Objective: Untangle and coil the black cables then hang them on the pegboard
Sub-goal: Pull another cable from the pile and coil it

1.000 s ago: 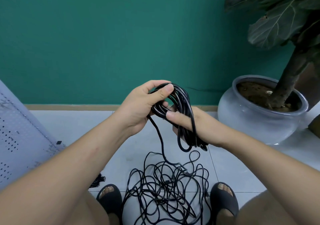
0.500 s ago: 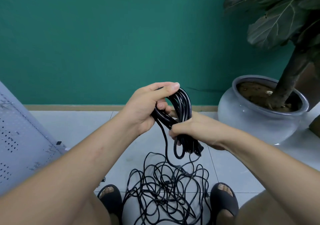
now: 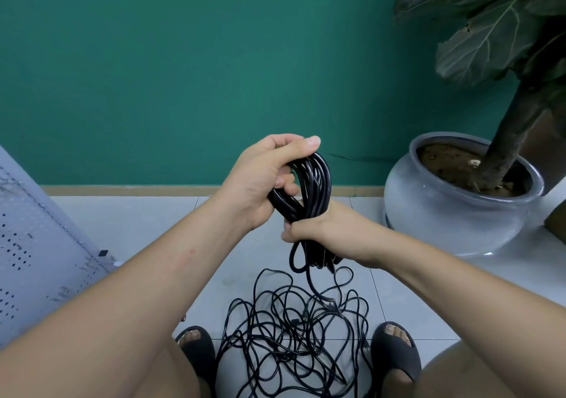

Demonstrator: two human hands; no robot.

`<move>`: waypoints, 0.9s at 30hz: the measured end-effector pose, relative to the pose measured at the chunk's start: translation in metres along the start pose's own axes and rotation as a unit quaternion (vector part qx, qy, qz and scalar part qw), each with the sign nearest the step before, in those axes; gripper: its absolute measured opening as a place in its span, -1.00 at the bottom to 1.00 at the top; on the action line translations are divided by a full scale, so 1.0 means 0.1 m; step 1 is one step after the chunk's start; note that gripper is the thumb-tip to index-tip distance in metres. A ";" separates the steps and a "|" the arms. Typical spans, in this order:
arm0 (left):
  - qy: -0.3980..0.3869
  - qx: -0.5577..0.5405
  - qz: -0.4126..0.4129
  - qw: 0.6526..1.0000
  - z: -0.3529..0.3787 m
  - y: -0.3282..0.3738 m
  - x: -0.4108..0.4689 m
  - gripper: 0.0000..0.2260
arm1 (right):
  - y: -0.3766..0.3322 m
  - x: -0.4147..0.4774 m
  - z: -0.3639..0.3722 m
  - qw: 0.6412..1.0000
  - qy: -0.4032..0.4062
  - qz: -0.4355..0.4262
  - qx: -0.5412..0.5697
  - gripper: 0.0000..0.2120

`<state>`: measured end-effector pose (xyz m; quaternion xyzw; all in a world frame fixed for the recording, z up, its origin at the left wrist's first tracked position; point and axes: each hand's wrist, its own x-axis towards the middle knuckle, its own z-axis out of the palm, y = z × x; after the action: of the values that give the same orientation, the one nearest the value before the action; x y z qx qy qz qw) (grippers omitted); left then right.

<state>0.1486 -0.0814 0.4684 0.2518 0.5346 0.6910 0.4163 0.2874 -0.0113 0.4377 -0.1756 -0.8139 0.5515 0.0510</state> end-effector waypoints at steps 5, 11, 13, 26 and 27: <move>0.000 0.047 0.032 0.998 -0.01 0.00 -0.01 -0.72 | 0.04 -0.01 0.01 0.999 0.010 -0.005 0.046 -0.88; -0.014 0.042 0.047 0.998 -0.03 -0.09 -0.01 -0.67 | 0.08 0.01 -0.10 0.994 0.091 -0.002 0.063 -0.83; -0.032 0.037 0.013 0.999 -0.04 -0.18 0.00 -0.48 | 0.05 0.01 -0.18 0.989 0.122 -0.025 0.080 -0.82; -0.190 0.325 -0.094 0.922 0.16 -1.01 -0.38 -0.87 | 0.10 0.09 -0.68 0.916 0.344 -0.072 0.192 -0.75; -0.200 0.332 -0.094 0.917 0.17 -1.03 -0.42 -0.91 | 0.10 0.10 -0.70 0.908 0.366 -0.066 0.195 -0.77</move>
<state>0.2160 -0.0989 0.3798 0.4568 0.6605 0.3661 0.4701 0.2997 0.0568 0.4539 -0.2973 -0.6245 0.5914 0.4147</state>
